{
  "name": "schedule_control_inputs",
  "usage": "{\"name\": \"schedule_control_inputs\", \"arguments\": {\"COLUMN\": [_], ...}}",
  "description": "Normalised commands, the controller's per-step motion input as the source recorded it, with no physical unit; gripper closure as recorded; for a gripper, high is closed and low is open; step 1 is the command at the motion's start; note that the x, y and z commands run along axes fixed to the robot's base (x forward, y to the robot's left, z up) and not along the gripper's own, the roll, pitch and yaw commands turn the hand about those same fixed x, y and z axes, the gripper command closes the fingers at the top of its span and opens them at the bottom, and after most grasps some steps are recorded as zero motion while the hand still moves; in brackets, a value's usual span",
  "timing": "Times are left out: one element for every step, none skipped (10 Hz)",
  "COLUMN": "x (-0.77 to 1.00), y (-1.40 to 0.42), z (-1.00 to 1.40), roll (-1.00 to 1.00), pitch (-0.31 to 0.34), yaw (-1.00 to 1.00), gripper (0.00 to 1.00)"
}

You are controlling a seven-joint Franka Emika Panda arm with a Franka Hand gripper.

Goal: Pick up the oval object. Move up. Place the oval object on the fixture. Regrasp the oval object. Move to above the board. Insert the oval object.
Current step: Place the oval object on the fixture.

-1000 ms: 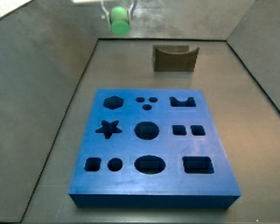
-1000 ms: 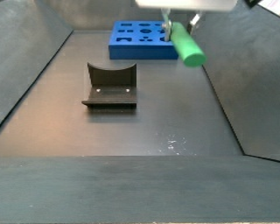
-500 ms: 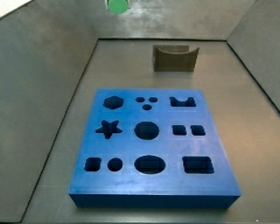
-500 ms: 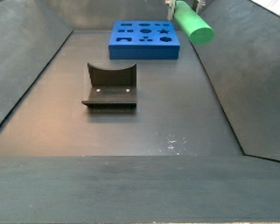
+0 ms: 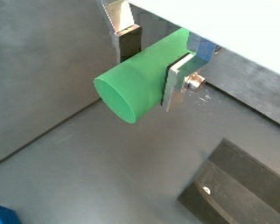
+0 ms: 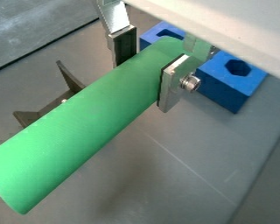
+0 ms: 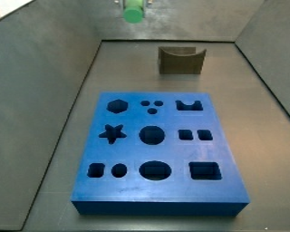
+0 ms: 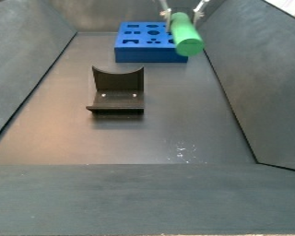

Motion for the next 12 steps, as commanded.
{"name": "schedule_control_inputs", "arguments": {"x": [1.0,1.0,1.0,1.0,1.0,1.0,1.0,0.98,0.9,1.0,0.96,0.83], "y": [0.07,0.07,0.06,0.06,0.05,0.05,0.04,0.04,0.03,-0.19,-0.19,-0.09], "z": [-0.1,-0.08,-0.07,-0.06,-0.04,-0.03,-0.02,-0.02,-0.01,0.47,0.48,0.33], "roll": [0.06,0.05,0.04,0.03,0.03,0.02,0.01,0.01,0.0,-1.0,-1.0,-1.0], "pitch": [0.16,0.155,0.156,0.158,0.163,0.166,0.161,0.156,0.158,0.009,0.013,0.025], "yaw": [-0.03,-0.02,-0.02,-0.02,-0.02,-0.02,-0.02,-0.02,-0.02,0.02,0.01,0.01], "gripper": [1.0,1.0,1.0,1.0,1.0,1.0,1.0,1.0,1.0,1.0,1.0,1.0]}}
